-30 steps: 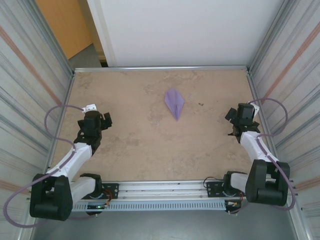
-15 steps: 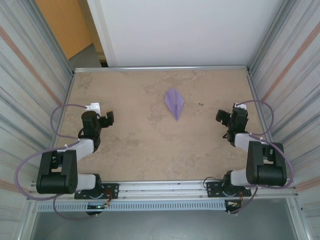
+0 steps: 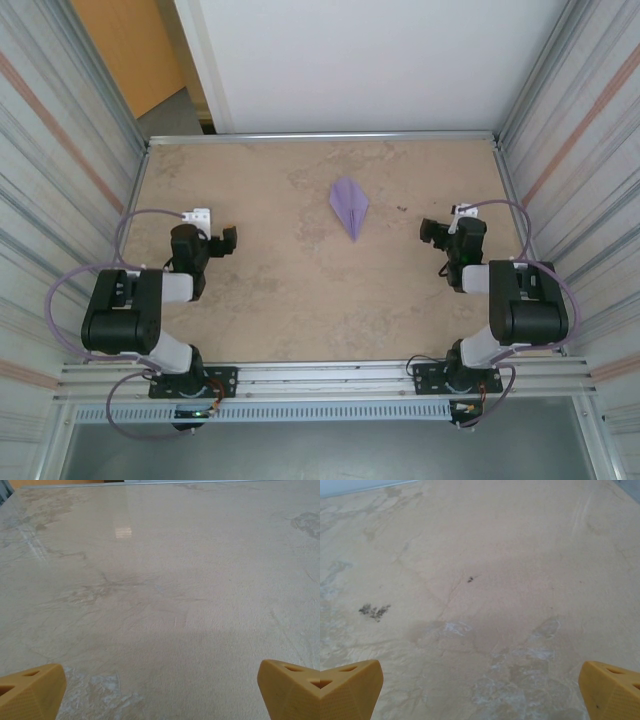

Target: Fold a paper plane with a square sheet of paper (pick it up from the middle)

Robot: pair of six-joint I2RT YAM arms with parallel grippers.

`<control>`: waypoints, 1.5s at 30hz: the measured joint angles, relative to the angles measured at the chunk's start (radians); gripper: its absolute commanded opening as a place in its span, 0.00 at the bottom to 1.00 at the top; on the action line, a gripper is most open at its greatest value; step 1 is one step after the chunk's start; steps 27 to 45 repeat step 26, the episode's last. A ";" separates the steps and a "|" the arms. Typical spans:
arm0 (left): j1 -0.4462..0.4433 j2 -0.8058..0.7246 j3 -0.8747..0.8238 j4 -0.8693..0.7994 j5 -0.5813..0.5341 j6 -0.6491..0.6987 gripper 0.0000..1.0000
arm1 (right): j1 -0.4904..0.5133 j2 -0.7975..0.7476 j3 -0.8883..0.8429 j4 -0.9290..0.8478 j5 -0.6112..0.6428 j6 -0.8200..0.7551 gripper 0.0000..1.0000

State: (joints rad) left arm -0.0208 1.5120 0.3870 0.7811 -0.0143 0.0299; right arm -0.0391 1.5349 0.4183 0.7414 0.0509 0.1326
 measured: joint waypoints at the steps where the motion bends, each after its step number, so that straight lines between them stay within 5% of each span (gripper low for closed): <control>1: 0.000 0.000 0.002 0.000 0.000 0.001 0.99 | 0.001 0.000 0.000 0.003 -0.001 -0.005 0.99; 45: -0.007 0.002 0.015 -0.002 0.000 0.019 0.99 | 0.000 0.000 0.000 0.022 0.000 -0.014 0.99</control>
